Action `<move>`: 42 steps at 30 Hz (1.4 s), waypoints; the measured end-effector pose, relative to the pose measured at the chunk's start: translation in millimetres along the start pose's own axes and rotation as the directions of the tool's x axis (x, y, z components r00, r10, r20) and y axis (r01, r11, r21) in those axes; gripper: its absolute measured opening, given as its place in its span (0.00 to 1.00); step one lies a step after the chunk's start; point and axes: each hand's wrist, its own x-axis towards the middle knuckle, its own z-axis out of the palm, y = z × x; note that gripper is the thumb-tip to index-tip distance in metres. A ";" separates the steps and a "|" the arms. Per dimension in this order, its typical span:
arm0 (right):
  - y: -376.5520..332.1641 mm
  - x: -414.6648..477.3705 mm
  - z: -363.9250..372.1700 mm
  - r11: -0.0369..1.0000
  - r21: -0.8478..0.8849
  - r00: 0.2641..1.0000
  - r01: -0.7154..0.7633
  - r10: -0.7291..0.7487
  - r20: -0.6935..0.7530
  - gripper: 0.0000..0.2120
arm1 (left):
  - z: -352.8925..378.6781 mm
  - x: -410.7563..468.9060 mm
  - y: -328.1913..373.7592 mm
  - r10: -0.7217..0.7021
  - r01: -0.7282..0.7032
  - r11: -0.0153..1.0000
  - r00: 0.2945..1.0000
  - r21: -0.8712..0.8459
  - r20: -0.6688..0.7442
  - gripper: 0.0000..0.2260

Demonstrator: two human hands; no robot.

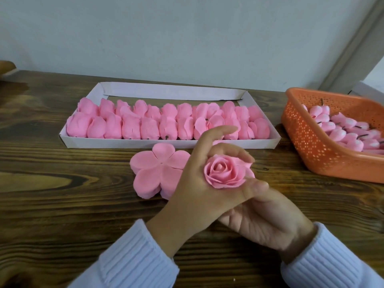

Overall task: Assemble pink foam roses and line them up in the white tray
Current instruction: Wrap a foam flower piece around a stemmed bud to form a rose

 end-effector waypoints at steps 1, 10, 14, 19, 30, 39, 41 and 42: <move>-0.1 0.3 -0.3 0.999 0.007 0.999 0.038 -0.039 0.007 0.28 | 0.1 0.8 -0.5 -0.041 0.041 0.999 0.999 0.003 -0.001 0.32; 0.4 -0.3 -0.9 0.996 -0.043 0.997 0.072 -0.074 -0.039 0.27 | -0.7 2.7 -0.4 -0.084 0.084 0.996 0.996 0.001 -0.024 0.07; 1.9 0.5 0.6 0.996 -0.075 0.989 0.056 -0.065 -0.130 0.17 | -0.1 2.2 -1.2 -0.074 0.074 0.996 0.997 0.040 0.008 0.08; 1.9 -0.5 2.6 0.988 -0.046 0.988 0.147 -0.149 -0.040 0.21 | -0.6 1.0 -4.9 -0.108 0.106 0.990 0.994 0.088 0.017 0.14; 3.0 -1.5 -0.5 0.994 -0.092 0.995 0.054 -0.061 -0.074 0.25 | -0.8 0.5 0.8 -0.052 0.050 0.996 0.998 0.069 0.029 0.08; -0.7 -1.4 2.8 0.993 0.056 0.991 0.107 -0.111 0.075 0.21 | -1.3 1.0 0.0 -0.026 0.025 0.999 1.000 0.028 0.017 0.04; 0.9 -0.5 2.4 0.998 -0.046 0.999 0.043 -0.043 -0.007 0.21 | -1.7 0.7 0.4 -0.044 0.043 0.999 0.999 0.032 0.018 0.05; 2.1 0.1 2.6 0.996 -0.089 0.998 0.020 -0.024 -0.050 0.20 | -1.7 0.6 0.5 -0.046 0.045 0.998 0.999 0.041 0.016 0.06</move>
